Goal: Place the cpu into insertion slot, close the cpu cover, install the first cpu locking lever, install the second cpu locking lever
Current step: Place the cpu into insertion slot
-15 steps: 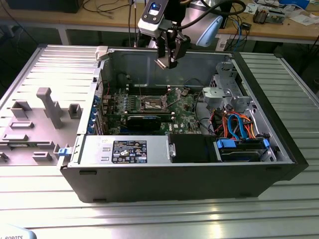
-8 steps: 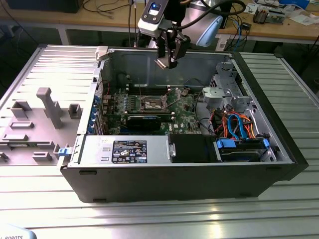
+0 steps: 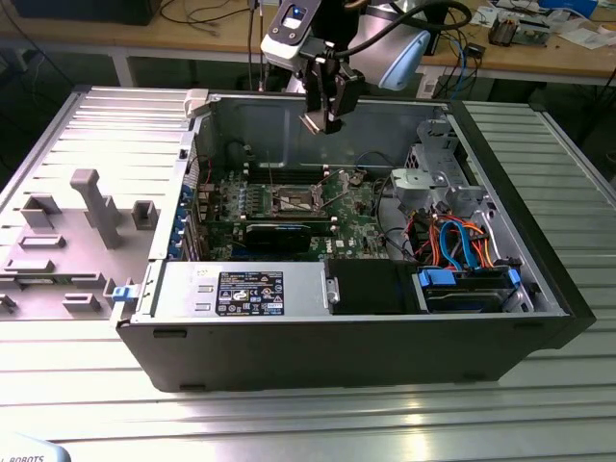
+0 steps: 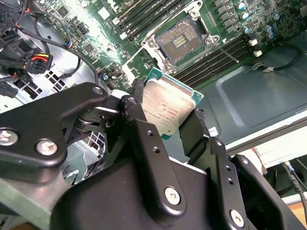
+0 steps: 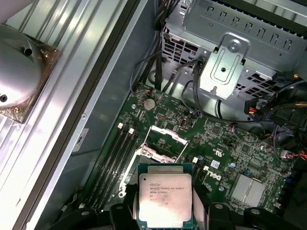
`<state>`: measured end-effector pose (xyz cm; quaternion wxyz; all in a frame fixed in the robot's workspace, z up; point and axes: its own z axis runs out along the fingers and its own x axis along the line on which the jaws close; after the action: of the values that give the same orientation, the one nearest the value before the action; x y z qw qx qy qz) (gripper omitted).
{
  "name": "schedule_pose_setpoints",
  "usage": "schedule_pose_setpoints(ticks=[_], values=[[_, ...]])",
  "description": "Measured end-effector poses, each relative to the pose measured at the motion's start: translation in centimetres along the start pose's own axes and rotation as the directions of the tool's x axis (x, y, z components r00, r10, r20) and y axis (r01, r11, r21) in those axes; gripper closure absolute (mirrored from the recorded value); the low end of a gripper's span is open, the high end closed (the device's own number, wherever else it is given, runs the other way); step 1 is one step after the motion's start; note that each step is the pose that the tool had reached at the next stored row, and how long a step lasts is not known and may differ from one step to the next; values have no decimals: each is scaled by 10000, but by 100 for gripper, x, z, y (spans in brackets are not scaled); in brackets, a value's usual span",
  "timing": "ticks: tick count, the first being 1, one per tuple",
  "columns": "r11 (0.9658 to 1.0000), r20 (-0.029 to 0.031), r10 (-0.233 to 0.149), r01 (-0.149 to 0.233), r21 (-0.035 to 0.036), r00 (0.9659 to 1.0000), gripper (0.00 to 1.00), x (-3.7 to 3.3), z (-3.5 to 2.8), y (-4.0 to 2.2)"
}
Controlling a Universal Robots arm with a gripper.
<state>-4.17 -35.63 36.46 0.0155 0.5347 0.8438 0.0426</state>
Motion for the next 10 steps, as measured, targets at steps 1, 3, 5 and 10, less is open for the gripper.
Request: schedule_pose_setpoints(ticks=[1, 3, 5, 10], values=[[10000, 0, 1, -1, 0, 10000, 46, 0, 0, 0], [10000, 0, 1, -1, 0, 10000, 46, 0, 0, 0], [10000, 0, 1, -1, 1, 10000, 46, 0, 0, 0], [10000, 1, 8, -8, 1, 10000, 46, 0, 0, 0]])
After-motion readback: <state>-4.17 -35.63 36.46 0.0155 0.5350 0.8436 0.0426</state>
